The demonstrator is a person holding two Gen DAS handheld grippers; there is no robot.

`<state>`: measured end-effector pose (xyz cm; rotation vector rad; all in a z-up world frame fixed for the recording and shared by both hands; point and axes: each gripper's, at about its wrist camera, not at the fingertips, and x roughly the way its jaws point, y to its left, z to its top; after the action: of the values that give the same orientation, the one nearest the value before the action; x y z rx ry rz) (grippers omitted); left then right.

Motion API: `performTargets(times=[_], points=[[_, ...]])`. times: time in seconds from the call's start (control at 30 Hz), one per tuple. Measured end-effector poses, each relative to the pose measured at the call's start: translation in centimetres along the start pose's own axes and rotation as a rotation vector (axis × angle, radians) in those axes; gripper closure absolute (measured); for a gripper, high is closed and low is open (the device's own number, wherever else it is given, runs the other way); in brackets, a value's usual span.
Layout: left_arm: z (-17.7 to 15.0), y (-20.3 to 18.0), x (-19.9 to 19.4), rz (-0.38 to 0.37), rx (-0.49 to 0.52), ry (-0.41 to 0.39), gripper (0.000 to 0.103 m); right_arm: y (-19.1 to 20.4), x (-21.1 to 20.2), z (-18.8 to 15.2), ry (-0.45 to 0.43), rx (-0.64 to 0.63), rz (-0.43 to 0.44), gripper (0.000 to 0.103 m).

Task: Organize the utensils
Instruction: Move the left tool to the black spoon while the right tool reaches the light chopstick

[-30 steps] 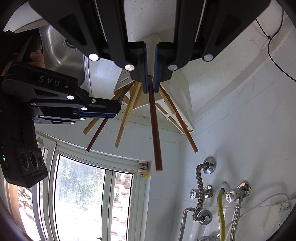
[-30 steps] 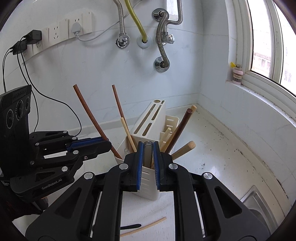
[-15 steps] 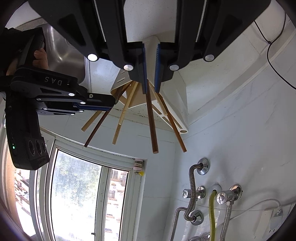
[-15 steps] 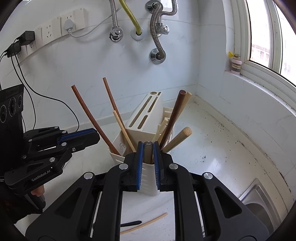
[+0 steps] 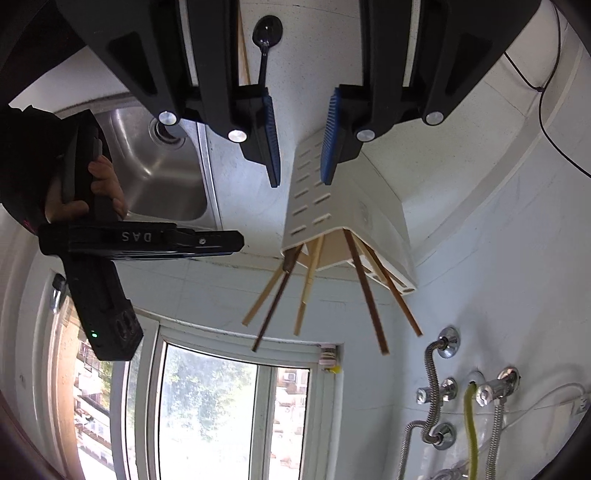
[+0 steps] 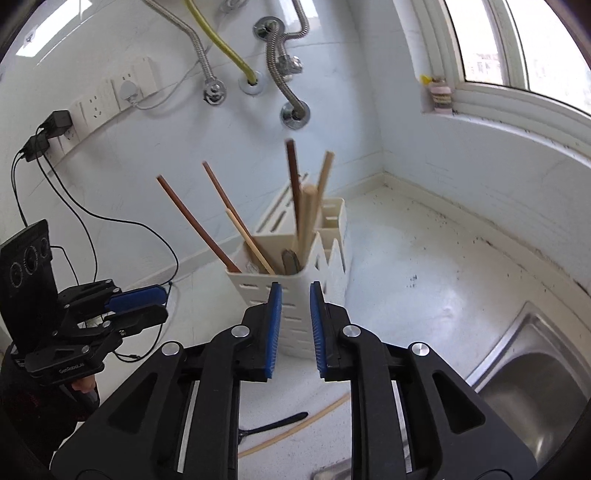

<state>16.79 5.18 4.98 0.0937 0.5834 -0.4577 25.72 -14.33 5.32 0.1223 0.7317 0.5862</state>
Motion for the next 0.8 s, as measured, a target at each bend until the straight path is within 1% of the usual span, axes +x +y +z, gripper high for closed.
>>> performTargets(times=[0.03, 0.1, 0.3, 0.37, 0.47, 0.53, 0.57, 0.63, 0.67, 0.7, 0.8], points=[[-0.5, -0.4, 0.4, -0.012, 0.004, 0.02, 0.081, -0.5, 0.5, -0.6, 0.027, 0.025, -0.023, 0.076], [-1.5, -1.0, 1.4, -0.029, 0.02, 0.061, 0.081, -1.1, 1.5, -2.0, 0.07, 0.05, -0.068, 0.068], [-3.8, -2.3, 4.4, -0.068, 0.044, 0.166, 0.081, -2.6, 4.9, -5.7, 0.191, 0.136, -0.161, 0.069], [-4.4, -2.7, 5.4, -0.068, 0.071, 0.203, 0.081, -2.9, 6.1, -6.6, 0.228, 0.168, -0.168, 0.069], [-5.2, -3.1, 6.8, -0.082, 0.104, 0.252, 0.081, -2.9, 7.5, -7.5, 0.26, 0.178, -0.187, 0.07], [-5.9, -3.4, 7.7, -0.087, 0.126, 0.288, 0.081, -2.7, 8.3, -7.8, 0.273, 0.177, -0.191, 0.073], [-6.2, -3.5, 8.1, -0.086, 0.139, 0.305, 0.081, -2.6, 8.6, -7.9, 0.28, 0.174, -0.191, 0.076], [-6.6, -3.5, 8.9, -0.093, 0.157, 0.333, 0.081, -2.5, 9.2, -8.2, 0.296, 0.166, -0.197, 0.079], [-6.7, -3.4, 9.2, -0.094, 0.159, 0.342, 0.081, -2.4, 9.5, -8.3, 0.304, 0.159, -0.203, 0.083], [-6.9, -3.3, 9.5, -0.108, 0.161, 0.355, 0.081, -2.4, 9.7, -8.4, 0.309, 0.155, -0.209, 0.084], [-7.1, -3.2, 10.3, -0.113, 0.17, 0.378, 0.081, -2.5, 10.1, -8.6, 0.322, 0.161, -0.201, 0.086]])
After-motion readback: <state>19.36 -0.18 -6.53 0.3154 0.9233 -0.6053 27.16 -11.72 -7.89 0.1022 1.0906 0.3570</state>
